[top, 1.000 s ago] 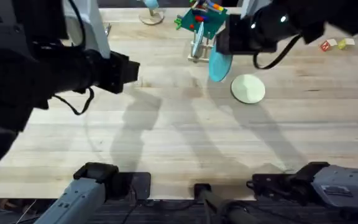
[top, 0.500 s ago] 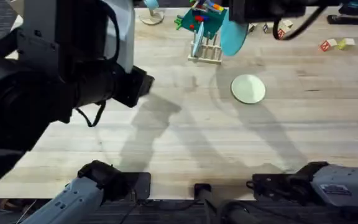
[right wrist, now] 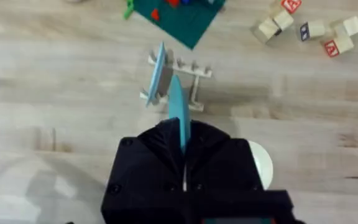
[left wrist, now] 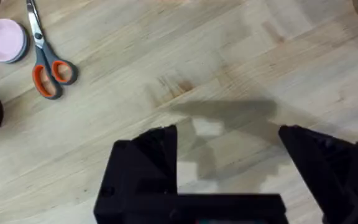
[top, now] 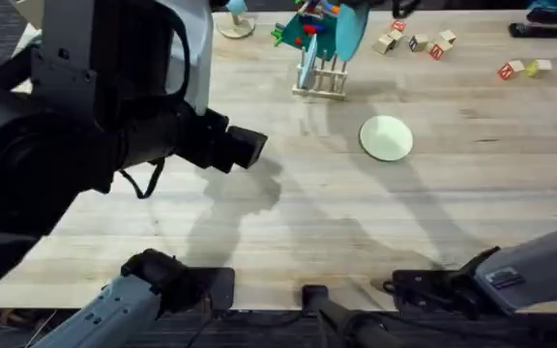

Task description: Pick up the plates from the table one by one and place each into a slot on the dish rack.

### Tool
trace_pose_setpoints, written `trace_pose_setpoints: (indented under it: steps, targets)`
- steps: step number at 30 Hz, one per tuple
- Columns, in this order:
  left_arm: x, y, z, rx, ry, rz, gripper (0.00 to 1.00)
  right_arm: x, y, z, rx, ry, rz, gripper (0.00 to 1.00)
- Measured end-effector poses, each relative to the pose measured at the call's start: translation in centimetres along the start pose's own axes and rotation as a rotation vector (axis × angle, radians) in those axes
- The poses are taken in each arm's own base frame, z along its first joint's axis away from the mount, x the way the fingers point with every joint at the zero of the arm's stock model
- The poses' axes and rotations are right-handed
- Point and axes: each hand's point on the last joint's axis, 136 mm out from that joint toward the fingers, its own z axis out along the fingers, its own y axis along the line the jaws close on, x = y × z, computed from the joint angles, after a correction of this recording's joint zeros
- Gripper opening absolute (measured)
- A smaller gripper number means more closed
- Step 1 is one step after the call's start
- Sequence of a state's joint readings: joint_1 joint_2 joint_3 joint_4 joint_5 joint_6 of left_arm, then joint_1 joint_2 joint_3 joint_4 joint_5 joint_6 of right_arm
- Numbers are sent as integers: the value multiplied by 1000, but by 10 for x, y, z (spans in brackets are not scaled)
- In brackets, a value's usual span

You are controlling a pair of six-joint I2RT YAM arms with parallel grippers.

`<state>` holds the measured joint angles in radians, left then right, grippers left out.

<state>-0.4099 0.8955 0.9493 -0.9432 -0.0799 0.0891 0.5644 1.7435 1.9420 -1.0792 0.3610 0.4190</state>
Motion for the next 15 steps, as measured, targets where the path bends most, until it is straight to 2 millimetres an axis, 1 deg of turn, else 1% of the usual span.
trace_pose_setpoints:
  steps: [6,15]
  targets:
    - [0,0,0,0,0,0,993,-13,7,11,2,-22,47,32]
    - [0,0,0,-2,0,-3,994,-12,4,30,27,1,100,31]
